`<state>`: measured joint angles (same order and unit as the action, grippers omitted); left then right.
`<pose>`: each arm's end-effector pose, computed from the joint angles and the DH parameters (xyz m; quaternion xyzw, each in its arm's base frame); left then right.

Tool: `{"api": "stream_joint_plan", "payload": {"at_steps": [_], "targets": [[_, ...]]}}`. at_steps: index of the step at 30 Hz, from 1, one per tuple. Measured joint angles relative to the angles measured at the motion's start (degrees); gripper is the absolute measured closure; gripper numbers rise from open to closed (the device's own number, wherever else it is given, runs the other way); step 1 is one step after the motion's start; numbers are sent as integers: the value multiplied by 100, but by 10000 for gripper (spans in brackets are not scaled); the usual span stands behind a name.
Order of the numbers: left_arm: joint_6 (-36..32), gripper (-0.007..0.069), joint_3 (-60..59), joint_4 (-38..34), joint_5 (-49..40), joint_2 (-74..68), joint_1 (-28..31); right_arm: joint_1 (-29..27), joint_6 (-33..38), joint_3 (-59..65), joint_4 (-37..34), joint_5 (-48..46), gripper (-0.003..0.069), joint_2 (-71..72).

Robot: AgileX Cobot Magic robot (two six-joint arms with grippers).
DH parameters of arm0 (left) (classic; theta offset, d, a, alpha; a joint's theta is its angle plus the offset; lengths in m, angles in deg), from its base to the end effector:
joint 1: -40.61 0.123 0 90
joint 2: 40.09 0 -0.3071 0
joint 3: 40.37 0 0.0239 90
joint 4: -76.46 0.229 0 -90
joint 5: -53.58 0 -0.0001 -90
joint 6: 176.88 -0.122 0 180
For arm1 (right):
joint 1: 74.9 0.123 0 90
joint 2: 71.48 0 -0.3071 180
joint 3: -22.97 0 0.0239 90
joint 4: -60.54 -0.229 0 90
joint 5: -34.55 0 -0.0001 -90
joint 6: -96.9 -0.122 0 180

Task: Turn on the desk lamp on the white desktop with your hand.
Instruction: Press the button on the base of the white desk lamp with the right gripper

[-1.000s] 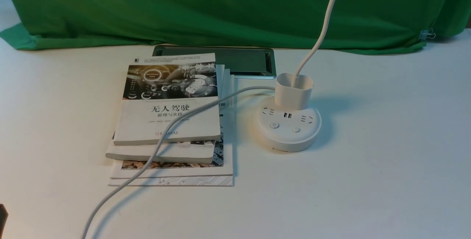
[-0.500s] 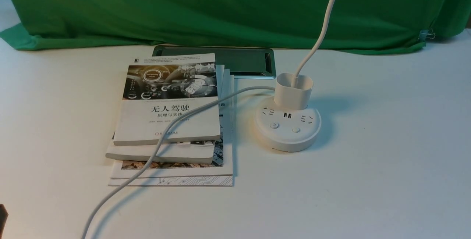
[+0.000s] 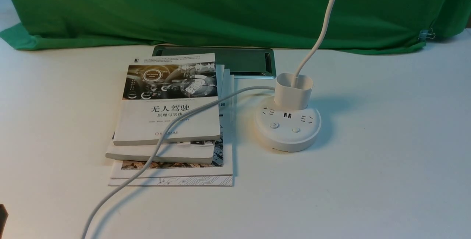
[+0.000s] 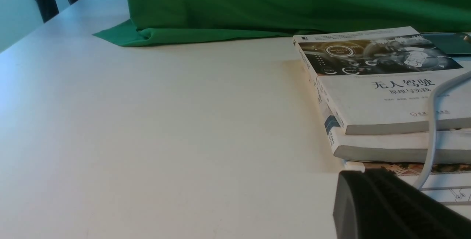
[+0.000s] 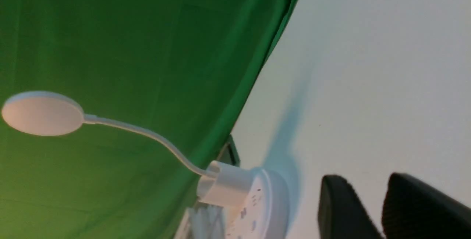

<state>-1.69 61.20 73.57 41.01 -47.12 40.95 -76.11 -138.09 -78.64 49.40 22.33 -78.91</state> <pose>0.0424 -0.0011 0.1854 0.0145 0.7547 0.0092 0.6559 0.0430 0.0041 0.1866 0.4052 0.6354 0.3645 0.5470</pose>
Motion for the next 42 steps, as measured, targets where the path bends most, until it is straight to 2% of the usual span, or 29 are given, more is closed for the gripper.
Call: {"api": "stream_joint_plan", "payload": {"at_steps": [3, 7, 10, 12, 16, 17, 18, 19, 21, 23, 26, 27, 33, 37, 42], "targets": [[0, 603, 0, 0, 0, 0, 0, 0, 150, 0, 653, 85, 418, 0], [0, 603, 0, 0, 0, 0, 0, 28, 702, 0, 836, 771, 427, 0], [0, 603, 0, 0, 0, 0, 0, 281, 1982, -610, 884, 708, 518, -111], [0, 603, 0, 0, 0, 0, 0, 482, 3148, -1388, 903, 211, 598, -471], [0, 603, 0, 0, 0, 0, 0, 839, 5467, -3054, 916, -1242, 630, -1696], [0, 603, 0, 0, 0, 0, 0, 859, 5467, -3144, 922, -1334, 631, -1771], [0, 603, 0, 0, 0, 0, 0, 925, 5971, -3512, 923, -1707, 631, -2078], [0, 603, 0, 0, 0, 0, 0, 1063, 6677, -4378, 927, -2540, 631, -2766], [0, 603, 0, 0, 0, 0, 0, 1157, 7086, -5065, 927, -3361, 631, -3453], [0, 603, 0, 0, 0, 0, 0, 1244, 7315, -5742, 927, -3999, 631, -4243], [0, 603, 0, 0, 0, 0, 0, 1452, 7418, -6231, 927, -4294, 631, -5025], [0, 603, 0, 0, 0, 0, 0, 1474, 7424, -6253, 927, -4304, 631, -5079], [0, 603, 0, 0, 0, 0, 0, 2478, 7557, -6683, 843, -4061, 631, -6819], [0, 603, 0, 0, 0, 0, 0, 2934, 7590, -7019, 826, -4101, 631, -7903], [0, 603, 0, 0, 0, 0, 0, 3136, 7590, -7338, 812, -3929, 631, -8887]]}}
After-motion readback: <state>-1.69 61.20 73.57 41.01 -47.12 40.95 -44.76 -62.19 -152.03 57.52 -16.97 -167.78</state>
